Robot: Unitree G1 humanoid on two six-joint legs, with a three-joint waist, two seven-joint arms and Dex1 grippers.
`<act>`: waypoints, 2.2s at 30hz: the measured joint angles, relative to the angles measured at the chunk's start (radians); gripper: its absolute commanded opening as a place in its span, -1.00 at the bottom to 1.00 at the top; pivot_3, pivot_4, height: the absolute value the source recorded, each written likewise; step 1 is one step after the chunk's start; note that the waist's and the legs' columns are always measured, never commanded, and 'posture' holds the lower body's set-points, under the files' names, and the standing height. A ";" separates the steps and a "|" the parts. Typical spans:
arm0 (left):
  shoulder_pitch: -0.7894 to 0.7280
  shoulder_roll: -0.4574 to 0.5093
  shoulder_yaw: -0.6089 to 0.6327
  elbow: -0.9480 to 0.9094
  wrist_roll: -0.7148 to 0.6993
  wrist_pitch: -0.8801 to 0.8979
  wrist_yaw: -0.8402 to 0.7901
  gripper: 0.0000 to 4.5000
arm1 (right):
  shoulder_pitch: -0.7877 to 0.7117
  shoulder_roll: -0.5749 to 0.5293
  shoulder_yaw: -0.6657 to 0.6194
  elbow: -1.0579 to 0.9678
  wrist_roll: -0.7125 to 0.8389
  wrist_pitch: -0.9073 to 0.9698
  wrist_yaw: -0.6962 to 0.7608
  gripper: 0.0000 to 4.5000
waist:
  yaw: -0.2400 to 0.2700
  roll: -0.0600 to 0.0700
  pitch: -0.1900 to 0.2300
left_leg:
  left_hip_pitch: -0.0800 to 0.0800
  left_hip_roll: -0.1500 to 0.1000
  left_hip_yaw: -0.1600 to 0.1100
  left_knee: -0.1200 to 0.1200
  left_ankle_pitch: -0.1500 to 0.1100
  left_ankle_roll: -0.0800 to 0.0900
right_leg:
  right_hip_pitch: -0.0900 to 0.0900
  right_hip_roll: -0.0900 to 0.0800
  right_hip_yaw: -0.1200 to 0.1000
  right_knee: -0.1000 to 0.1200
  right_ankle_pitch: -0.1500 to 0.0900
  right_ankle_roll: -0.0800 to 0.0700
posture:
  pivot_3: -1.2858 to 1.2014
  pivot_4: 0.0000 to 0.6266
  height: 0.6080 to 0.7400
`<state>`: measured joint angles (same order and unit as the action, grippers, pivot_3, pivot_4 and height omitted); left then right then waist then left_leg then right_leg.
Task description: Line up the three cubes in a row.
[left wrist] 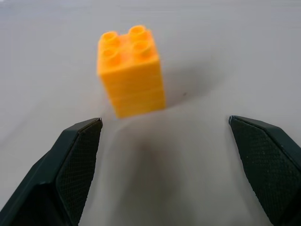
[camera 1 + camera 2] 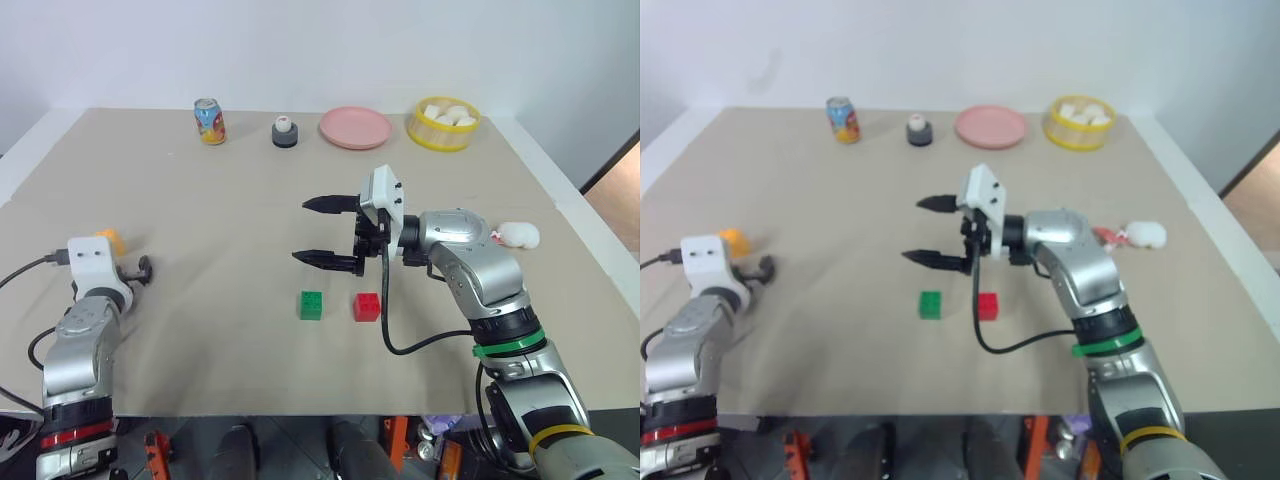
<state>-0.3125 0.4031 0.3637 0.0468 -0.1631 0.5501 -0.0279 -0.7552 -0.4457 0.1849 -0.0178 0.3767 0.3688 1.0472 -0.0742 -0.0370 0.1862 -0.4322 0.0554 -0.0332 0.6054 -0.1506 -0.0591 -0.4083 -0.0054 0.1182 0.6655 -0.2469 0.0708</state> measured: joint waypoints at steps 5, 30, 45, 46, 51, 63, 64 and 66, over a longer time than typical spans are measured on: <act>-0.069 0.004 -0.006 0.093 0.028 -0.029 0.023 0.98 | 0.012 -0.012 -0.001 -0.004 0.001 0.005 -0.011 1.00 | 0.000 0.000 0.000 | 0.000 0.000 0.000 -0.001 0.000 0.000 | 0.000 0.000 0.000 0.000 0.000 0.000 | 0.03 -0.52 1.00; -0.084 -0.034 0.018 0.114 0.031 -0.029 0.150 -0.44 | 0.021 -0.028 -0.008 0.023 -0.003 -0.001 -0.022 1.00 | -0.005 0.000 0.000 | 0.000 0.000 0.000 -0.003 0.000 -0.001 | 0.000 0.000 0.000 0.000 -0.001 0.000 | 0.03 -0.52 1.00; -0.166 0.148 -0.238 0.057 -0.062 -0.204 -0.493 -0.44 | 0.054 -0.186 -0.066 -0.029 0.039 0.036 0.087 1.00 | 0.008 0.000 0.000 | -0.006 -0.001 -0.002 -0.006 0.003 -0.006 | -0.005 -0.001 -0.002 -0.001 -0.002 -0.002 | 0.03 -0.52 1.00; -0.156 0.179 -0.252 0.045 -0.088 -0.213 -0.587 -0.44 | 0.061 -0.213 -0.080 -0.038 0.049 0.042 0.102 1.00 | 0.006 0.000 0.000 | -0.006 -0.001 -0.002 -0.006 0.003 -0.006 | -0.006 -0.001 -0.002 -0.001 -0.002 -0.003 | 0.03 -0.52 1.00; -0.111 0.268 -0.290 0.024 -0.214 -0.195 -0.911 -0.44 | 0.104 -0.267 -0.110 -0.057 0.052 0.053 0.116 1.00 | -0.004 0.000 0.001 | -0.006 0.001 -0.001 -0.007 0.002 -0.006 | -0.008 0.000 -0.002 0.001 -0.004 -0.002 | 0.03 -0.52 1.00; -0.180 0.329 -0.469 0.174 -0.190 -0.280 -1.345 -0.44 | 0.260 -0.365 -0.286 -0.288 0.262 0.205 0.124 1.00 | 0.005 0.001 0.001 | -0.008 0.001 -0.001 -0.004 0.003 -0.005 | -0.008 -0.001 -0.003 0.001 -0.004 -0.004 | 0.03 -0.52 1.00; -0.187 0.326 -0.478 0.183 -0.186 -0.291 -1.359 -0.44 | 0.273 -0.369 -0.297 -0.295 0.269 0.212 0.123 1.00 | 0.005 0.001 0.001 | -0.008 0.001 -0.001 -0.004 0.003 -0.005 | -0.008 -0.001 -0.002 0.001 -0.004 -0.004 | 0.03 -0.52 1.00; -0.214 0.306 -0.511 0.240 -0.151 -0.360 -1.391 -0.44 | 0.312 -0.386 -0.316 -0.316 0.278 0.218 0.117 1.00 | 0.005 0.001 0.001 | -0.008 0.001 -0.001 -0.003 0.003 -0.005 | -0.008 -0.001 -0.002 0.001 -0.004 -0.004 | 0.03 -0.52 1.00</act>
<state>-0.5263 0.7095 -0.1474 0.2865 -0.3138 0.1900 -1.4191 -0.4433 -0.8320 -0.1313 -0.3340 0.6544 0.5870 1.1647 -0.0690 -0.0358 0.1871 -0.4397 0.0560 -0.0341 0.6019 -0.1479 -0.0642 -0.4161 -0.0061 0.1157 0.6662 -0.2511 0.0672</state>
